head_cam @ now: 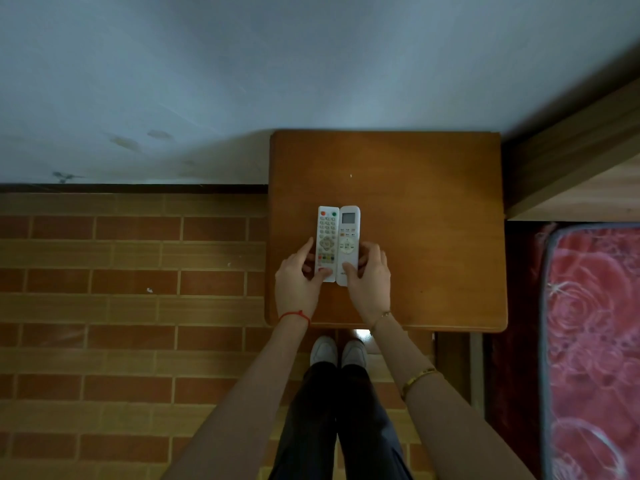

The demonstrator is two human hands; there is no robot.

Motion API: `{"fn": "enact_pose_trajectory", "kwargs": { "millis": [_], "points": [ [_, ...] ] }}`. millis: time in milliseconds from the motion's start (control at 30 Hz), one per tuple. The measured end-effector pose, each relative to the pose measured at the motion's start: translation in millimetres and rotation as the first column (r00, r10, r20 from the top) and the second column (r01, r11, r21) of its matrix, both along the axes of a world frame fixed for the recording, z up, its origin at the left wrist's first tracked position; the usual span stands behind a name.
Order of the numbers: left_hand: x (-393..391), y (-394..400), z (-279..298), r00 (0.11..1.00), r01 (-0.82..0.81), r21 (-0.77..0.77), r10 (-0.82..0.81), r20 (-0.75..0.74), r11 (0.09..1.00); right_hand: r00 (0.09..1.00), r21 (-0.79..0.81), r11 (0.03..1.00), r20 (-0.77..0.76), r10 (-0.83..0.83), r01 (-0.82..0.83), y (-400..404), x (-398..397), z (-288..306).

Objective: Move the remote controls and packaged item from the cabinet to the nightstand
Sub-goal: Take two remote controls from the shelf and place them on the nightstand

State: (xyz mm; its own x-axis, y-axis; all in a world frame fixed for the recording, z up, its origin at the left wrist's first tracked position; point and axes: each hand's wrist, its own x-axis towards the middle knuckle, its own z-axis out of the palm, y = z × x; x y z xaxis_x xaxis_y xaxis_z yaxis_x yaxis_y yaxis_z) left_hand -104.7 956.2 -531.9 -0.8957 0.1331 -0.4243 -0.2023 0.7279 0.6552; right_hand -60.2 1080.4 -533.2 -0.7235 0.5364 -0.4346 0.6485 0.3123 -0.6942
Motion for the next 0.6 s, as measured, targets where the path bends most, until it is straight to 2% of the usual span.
{"fn": "enact_pose_trajectory", "kwargs": {
  "millis": [233, 433, 600],
  "points": [
    [9.8, 9.0, 7.0, 0.998, 0.031, -0.054, -0.034, -0.05, 0.998, 0.998, 0.06, 0.997, 0.023, 0.056, -0.058, 6.3, 3.7, 3.4],
    [11.9, 6.1, 15.9, 0.991, 0.126, -0.072, -0.121, 0.059, 0.989, 0.984, 0.107, 0.979, 0.06, 0.168, -0.173, 13.3, 7.1, 20.2],
    [16.4, -3.6, 52.3, 0.981, 0.192, -0.107, -0.189, 0.036, 0.976, 0.964, 0.202, 0.944, 0.112, 0.243, -0.262, 20.2, 15.5, 60.9]
  ]
}}
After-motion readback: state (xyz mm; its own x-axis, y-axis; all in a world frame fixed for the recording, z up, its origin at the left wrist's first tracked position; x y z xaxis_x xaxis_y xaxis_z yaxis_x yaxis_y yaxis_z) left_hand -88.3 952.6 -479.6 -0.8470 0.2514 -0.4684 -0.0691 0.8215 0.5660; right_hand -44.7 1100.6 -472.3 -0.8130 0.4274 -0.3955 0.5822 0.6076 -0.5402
